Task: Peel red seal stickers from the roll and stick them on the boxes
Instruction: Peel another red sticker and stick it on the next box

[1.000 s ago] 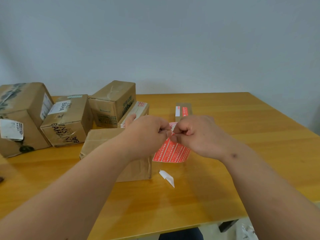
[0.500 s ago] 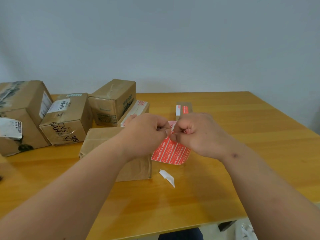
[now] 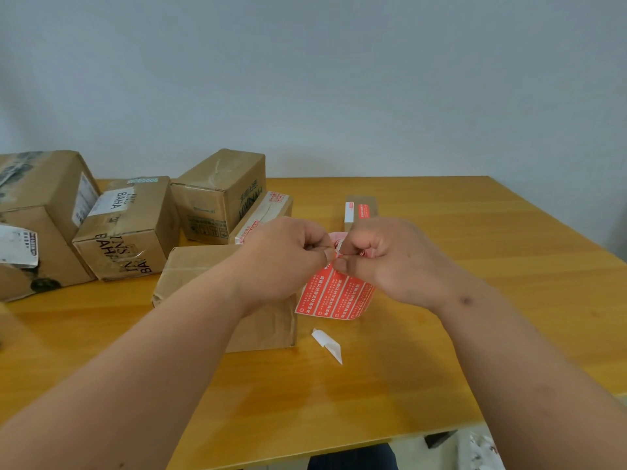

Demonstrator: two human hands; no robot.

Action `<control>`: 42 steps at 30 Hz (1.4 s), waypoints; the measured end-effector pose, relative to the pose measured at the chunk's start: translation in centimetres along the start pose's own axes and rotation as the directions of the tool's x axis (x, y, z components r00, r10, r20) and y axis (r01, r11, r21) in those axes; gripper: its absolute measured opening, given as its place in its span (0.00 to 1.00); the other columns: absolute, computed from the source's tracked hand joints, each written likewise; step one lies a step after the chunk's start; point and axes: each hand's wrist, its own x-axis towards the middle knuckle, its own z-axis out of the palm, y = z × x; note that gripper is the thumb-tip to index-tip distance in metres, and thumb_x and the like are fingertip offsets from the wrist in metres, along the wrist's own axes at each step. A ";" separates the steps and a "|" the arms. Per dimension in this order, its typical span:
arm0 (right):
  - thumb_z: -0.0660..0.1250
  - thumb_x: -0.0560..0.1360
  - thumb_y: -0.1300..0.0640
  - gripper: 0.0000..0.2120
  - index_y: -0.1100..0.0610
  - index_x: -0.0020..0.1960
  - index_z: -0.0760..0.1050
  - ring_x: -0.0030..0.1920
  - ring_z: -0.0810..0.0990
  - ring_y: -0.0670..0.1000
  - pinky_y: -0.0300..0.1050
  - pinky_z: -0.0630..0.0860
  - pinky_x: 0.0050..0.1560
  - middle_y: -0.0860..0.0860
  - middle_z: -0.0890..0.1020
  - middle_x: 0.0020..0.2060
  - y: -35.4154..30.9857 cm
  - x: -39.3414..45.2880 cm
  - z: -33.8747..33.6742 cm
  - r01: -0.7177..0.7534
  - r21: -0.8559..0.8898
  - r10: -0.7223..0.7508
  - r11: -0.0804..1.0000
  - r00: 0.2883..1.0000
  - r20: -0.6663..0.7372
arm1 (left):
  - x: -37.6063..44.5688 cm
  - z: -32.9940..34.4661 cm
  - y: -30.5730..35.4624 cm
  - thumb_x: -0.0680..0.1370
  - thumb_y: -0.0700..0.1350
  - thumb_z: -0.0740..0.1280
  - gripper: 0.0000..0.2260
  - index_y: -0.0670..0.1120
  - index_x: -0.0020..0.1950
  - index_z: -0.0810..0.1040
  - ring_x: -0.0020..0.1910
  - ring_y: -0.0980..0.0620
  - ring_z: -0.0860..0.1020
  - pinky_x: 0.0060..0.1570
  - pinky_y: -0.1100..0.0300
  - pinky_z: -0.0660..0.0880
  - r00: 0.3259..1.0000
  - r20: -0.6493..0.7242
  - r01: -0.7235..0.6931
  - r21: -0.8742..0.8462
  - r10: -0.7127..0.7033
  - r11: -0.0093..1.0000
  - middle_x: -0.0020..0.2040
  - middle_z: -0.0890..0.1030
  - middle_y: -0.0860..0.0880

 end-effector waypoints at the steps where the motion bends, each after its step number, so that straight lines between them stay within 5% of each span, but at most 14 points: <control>1: 0.71 0.74 0.55 0.07 0.58 0.41 0.82 0.37 0.74 0.35 0.34 0.64 0.40 0.35 0.74 0.33 0.0 0.0 0.0 0.000 0.000 0.000 1.000 1.000 0.000 | 0.0 0.0 0.0 0.79 0.46 0.64 0.11 0.41 0.43 0.80 0.25 0.61 0.70 0.31 0.62 0.68 1.000 0.002 -0.003 0.000 0.003 1.000 0.30 0.76 0.54; 7: 0.72 0.73 0.56 0.07 0.53 0.37 0.79 0.37 0.75 0.31 0.27 0.65 0.37 0.36 0.75 0.33 0.1 0.0 0.1 -0.008 0.044 0.008 0.999 1.000 0.000 | -0.2 -0.3 0.1 0.80 0.46 0.64 0.11 0.41 0.43 0.80 0.24 0.62 0.70 0.30 0.64 0.66 0.999 0.035 0.016 -0.076 -0.013 0.997 0.30 0.76 0.53; 11: 0.71 0.74 0.57 0.07 0.58 0.38 0.80 0.38 0.74 0.28 0.25 0.67 0.38 0.38 0.75 0.32 0.0 0.0 -0.2 -0.004 0.072 0.004 0.997 1.000 -0.003 | -0.3 -0.5 0.2 0.80 0.45 0.65 0.10 0.42 0.42 0.81 0.26 0.59 0.71 0.31 0.62 0.67 0.999 0.040 0.022 -0.111 -0.018 0.994 0.30 0.77 0.51; 13: 0.71 0.74 0.56 0.07 0.57 0.38 0.80 0.42 0.77 0.33 0.30 0.71 0.41 0.41 0.78 0.35 0.0 0.0 -0.4 -0.009 0.083 0.009 0.997 1.000 0.002 | -0.3 -0.5 0.2 0.79 0.45 0.65 0.11 0.40 0.43 0.80 0.29 0.56 0.73 0.33 0.59 0.69 0.999 0.041 0.029 -0.135 -0.024 0.990 0.31 0.79 0.49; 16: 0.70 0.74 0.54 0.08 0.56 0.38 0.79 0.53 0.81 0.48 0.52 0.77 0.52 0.48 0.83 0.42 0.0 0.2 -0.2 -0.026 0.096 0.024 0.995 0.999 0.024 | -0.3 -0.5 0.2 0.80 0.46 0.65 0.11 0.39 0.43 0.80 0.29 0.55 0.74 0.34 0.59 0.70 0.999 0.031 0.035 -0.131 -0.031 0.991 0.32 0.80 0.49; 21: 0.73 0.72 0.52 0.06 0.54 0.39 0.80 0.39 0.77 0.31 0.28 0.70 0.36 0.38 0.79 0.35 -0.2 0.1 -0.6 -0.093 0.114 0.089 0.989 0.995 0.044 | -0.1 -0.7 0.3 0.80 0.49 0.64 0.12 0.43 0.42 0.80 0.26 0.58 0.72 0.31 0.60 0.69 0.999 0.023 0.030 -0.055 -0.029 0.998 0.31 0.79 0.51; 26: 0.75 0.70 0.51 0.07 0.53 0.41 0.80 0.39 0.82 0.42 0.34 0.75 0.36 0.44 0.83 0.38 -0.5 0.3 -0.6 -0.167 0.124 0.158 0.978 0.985 0.074 | 0.1 -0.6 0.3 0.80 0.51 0.63 0.12 0.46 0.42 0.79 0.22 0.61 0.71 0.27 0.63 0.67 0.999 0.009 0.032 0.003 -0.032 0.999 0.30 0.79 0.53; 33: 0.74 0.70 0.50 0.09 0.49 0.35 0.77 0.36 0.80 0.43 0.36 0.70 0.32 0.44 0.81 0.34 -0.7 0.1 -0.2 -0.170 0.090 0.170 0.981 0.985 0.004 | 0.1 -0.2 0.1 0.81 0.51 0.62 0.13 0.46 0.43 0.79 0.26 0.56 0.71 0.29 0.59 0.70 0.997 -0.025 0.067 -0.007 -0.067 0.998 0.32 0.79 0.49; 38: 0.73 0.71 0.49 0.09 0.50 0.36 0.76 0.36 0.80 0.40 0.34 0.72 0.32 0.43 0.81 0.36 -0.4 0.0 -0.3 -0.173 0.087 0.174 0.981 0.985 -0.005 | -0.3 -0.7 0.3 0.79 0.59 0.62 0.14 0.51 0.49 0.80 0.43 0.53 0.83 0.47 0.55 0.79 0.997 -0.003 0.073 -0.092 -0.074 0.993 0.43 0.85 0.50; 42: 0.74 0.70 0.50 0.07 0.50 0.38 0.78 0.35 0.79 0.39 0.33 0.71 0.33 0.42 0.81 0.35 -0.4 0.0 -0.5 -0.182 0.143 0.183 0.973 0.983 0.007 | -0.7 -1.0 0.5 0.77 0.52 0.68 0.07 0.49 0.46 0.82 0.42 0.53 0.84 0.49 0.52 0.81 0.998 0.019 0.066 -0.079 -0.065 0.995 0.41 0.85 0.50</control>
